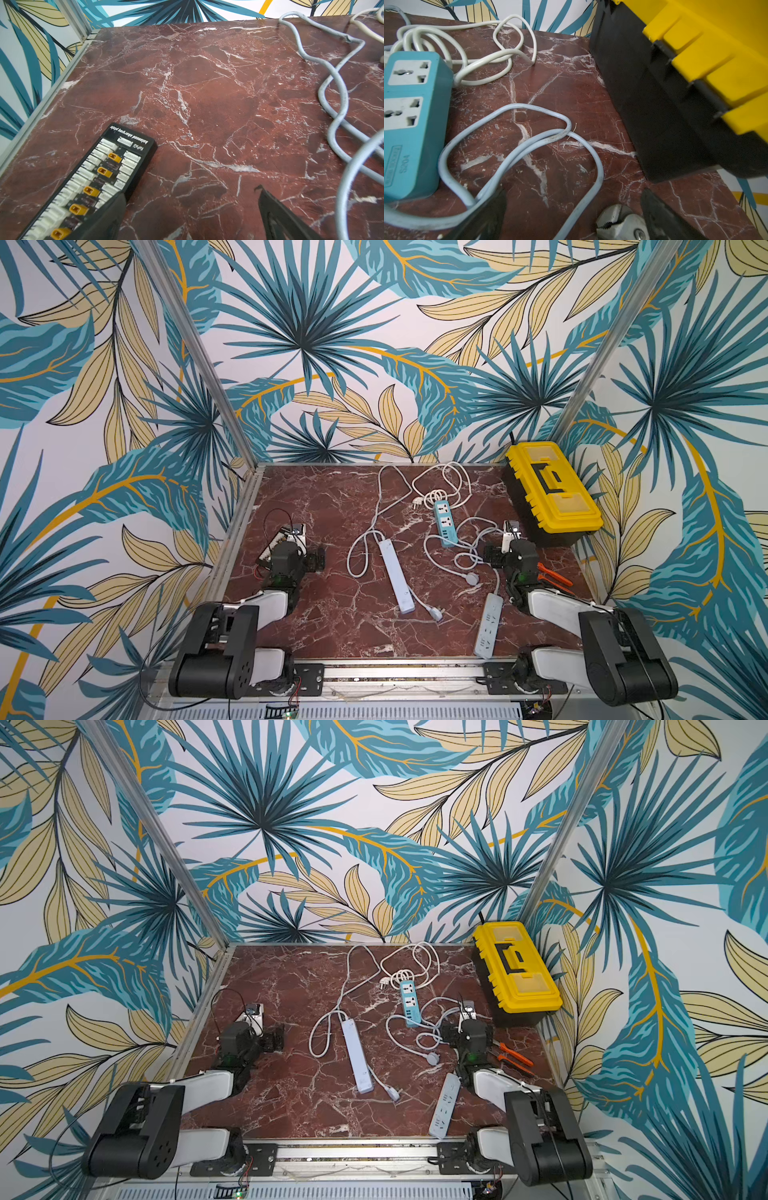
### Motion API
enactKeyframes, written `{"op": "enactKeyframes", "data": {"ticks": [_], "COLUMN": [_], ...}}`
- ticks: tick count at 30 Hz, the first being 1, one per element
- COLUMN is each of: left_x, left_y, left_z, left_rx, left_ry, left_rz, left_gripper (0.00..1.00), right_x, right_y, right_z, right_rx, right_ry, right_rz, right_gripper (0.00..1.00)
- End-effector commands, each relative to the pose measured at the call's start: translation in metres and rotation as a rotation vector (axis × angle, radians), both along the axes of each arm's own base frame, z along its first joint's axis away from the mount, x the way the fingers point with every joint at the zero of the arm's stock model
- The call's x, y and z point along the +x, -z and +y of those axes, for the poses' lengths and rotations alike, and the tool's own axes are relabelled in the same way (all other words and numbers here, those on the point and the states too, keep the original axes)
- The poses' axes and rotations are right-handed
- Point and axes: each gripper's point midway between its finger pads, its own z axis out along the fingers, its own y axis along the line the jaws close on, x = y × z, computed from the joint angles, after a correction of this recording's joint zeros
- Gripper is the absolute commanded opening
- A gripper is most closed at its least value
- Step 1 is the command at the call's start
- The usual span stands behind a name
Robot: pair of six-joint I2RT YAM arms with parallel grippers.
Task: Wrap the cord around the power strip
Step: Pick up the power strip from the center of the board.
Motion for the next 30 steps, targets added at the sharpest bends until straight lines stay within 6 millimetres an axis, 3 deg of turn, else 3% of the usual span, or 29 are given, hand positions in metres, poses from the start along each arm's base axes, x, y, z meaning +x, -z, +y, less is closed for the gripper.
{"op": "enactKeyframes", "data": {"ticks": [1, 30], "left_x": [0.0512, 0.0514], "left_y": [-0.0412, -0.0413], "left_z": [0.0156, 0.0165], "left_rx": [0.009, 0.007], "left_ry": [-0.039, -0.042], "left_rz": [-0.226, -0.226], "left_gripper": [0.99, 0.99], "right_x": [0.0358, 0.036], "right_y": [-0.0224, -0.0219], "right_z": [-0.0115, -0.0112], "right_rx": [0.089, 0.09], "right_ry": [0.126, 0.125], "right_rz": [-0.192, -0.19], "right_gripper": [0.99, 0.99]}}
